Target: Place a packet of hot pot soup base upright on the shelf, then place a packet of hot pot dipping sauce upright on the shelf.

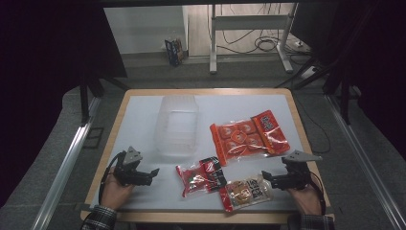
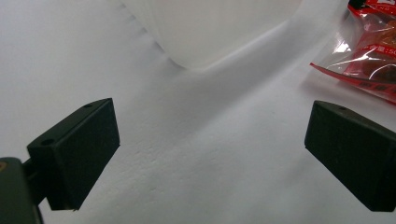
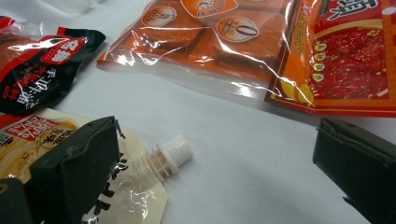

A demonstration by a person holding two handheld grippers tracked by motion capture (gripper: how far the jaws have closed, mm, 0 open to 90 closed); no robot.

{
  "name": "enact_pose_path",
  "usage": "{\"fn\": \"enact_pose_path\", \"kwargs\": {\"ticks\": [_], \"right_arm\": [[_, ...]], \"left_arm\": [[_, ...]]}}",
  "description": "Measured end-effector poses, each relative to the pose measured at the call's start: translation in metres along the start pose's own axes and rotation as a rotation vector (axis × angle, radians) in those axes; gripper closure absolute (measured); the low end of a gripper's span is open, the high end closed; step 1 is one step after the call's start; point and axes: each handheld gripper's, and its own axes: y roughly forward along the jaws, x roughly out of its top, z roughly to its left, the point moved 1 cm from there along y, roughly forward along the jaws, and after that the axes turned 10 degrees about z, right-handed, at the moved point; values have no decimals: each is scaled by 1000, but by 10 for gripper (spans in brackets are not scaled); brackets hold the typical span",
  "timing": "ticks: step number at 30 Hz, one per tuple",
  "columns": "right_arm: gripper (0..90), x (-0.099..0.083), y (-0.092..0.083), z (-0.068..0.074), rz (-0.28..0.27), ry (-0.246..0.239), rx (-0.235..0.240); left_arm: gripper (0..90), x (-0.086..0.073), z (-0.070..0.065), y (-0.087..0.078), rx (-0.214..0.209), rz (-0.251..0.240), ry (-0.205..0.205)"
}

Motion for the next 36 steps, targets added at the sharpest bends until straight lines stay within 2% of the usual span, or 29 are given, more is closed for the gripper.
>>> {"fn": "enact_pose_path", "kwargs": {"ticks": [4,9,16,24,25,29,33,36], "right_arm": [[7,-1,0,-1,0,9,-5],[7,0,1,-1,7,3,-4],[7,-1,2,1,25,-4,-20],[8,-3,-1,0,23,2,-45],[7,-4,-2,-1,17,2,-47],[8,-4,-2,-2,18,9,-46],[8,-3,1,-1,41,-1,-52],[8,-2,2,-1,41,-5,-58]], "left_arm": [[34,0,-1,3,47,17,20],[33,-1,1,3,41,-5,-2],[31,1,1,4,39,-15,14],[22,4,0,8,12,-31,45],[21,4,0,9,-5,-37,46],[21,5,-2,9,-26,-57,54],[21,5,-3,9,-41,-67,56],[22,5,-2,9,-57,-62,42]]}}
